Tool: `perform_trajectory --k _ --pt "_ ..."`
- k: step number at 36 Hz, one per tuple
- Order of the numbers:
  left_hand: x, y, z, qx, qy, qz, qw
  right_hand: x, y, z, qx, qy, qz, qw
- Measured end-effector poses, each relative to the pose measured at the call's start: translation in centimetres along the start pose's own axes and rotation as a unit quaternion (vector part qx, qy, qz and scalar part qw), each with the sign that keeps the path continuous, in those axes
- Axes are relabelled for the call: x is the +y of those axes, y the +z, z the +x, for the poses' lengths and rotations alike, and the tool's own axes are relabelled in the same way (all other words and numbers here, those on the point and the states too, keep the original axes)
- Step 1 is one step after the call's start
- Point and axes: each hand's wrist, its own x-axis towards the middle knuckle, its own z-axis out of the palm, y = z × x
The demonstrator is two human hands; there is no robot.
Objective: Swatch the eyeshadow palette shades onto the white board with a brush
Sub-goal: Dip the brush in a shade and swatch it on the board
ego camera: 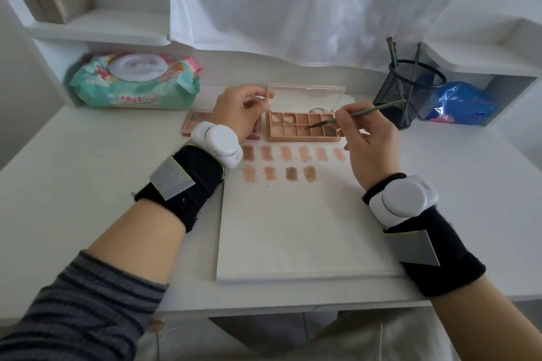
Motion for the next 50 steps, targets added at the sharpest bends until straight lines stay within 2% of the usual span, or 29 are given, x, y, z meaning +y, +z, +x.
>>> perform_trajectory --k 16,26,33,50 --pt "-0.15 -0.03 -0.06 -0.002 0.008 -0.003 1.000 -0.18 0.43 -0.06 -0.010 0.001 -0.014 1.000" --pt "-0.17 0.01 0.00 -0.006 0.012 -0.011 1.000 0.47 0.06 0.27 0.028 -0.004 -0.045 0.999" --pt "-0.20 0.00 0.00 -0.006 0.010 -0.009 1.000 0.42 0.11 0.21 0.024 -0.003 -0.055 0.998" --pt "-0.24 -0.12 -0.07 -0.002 -0.001 -0.003 1.000 0.12 0.13 0.16 0.031 0.033 -0.039 0.998"
